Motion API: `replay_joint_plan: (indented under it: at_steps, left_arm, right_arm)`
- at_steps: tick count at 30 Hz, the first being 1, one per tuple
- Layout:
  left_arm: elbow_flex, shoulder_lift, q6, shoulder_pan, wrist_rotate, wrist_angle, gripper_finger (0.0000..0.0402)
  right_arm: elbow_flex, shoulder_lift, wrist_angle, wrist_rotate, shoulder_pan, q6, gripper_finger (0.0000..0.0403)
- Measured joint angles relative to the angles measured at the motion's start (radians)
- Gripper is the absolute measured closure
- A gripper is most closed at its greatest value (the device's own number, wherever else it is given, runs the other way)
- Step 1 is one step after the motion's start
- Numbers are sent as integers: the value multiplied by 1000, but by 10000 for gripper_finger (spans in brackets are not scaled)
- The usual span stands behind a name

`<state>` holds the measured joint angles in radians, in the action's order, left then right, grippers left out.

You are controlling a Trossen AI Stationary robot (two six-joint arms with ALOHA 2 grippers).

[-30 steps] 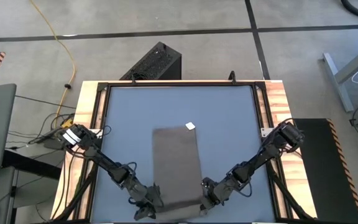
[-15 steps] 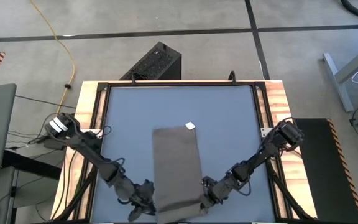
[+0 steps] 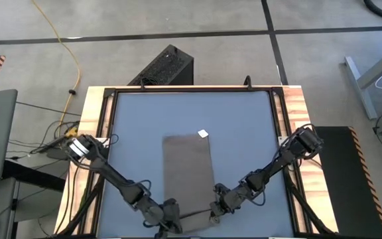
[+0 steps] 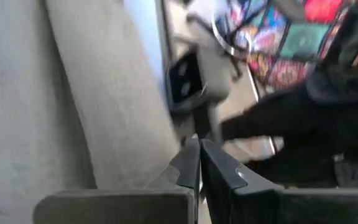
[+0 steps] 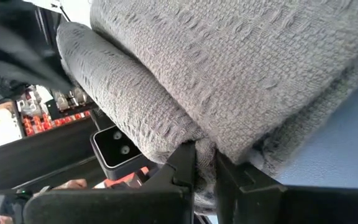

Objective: Roll towel
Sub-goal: Roll the grey towel

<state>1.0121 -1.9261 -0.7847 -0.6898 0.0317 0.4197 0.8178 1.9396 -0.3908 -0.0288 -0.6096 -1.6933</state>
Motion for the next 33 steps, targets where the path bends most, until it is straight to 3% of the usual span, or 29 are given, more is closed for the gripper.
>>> replay_joint_plan:
  at_steps: [9,20,25,33]
  left_arm:
    - [-1,-56,-61,36,-27,-89,401]
    - [0,-56,-43,46,-51,-113,401]
    - [-1,-56,-48,46,-52,-117,401]
    - [-1,-56,-50,49,-47,-125,401]
  right_arm:
    - [-3,0,-21,0,-13,68,339]
    - [-5,1,-34,80,-19,93,248]
    - [-5,-25,-18,113,-22,92,226]
    - [-10,-226,305,123,-24,165,228]
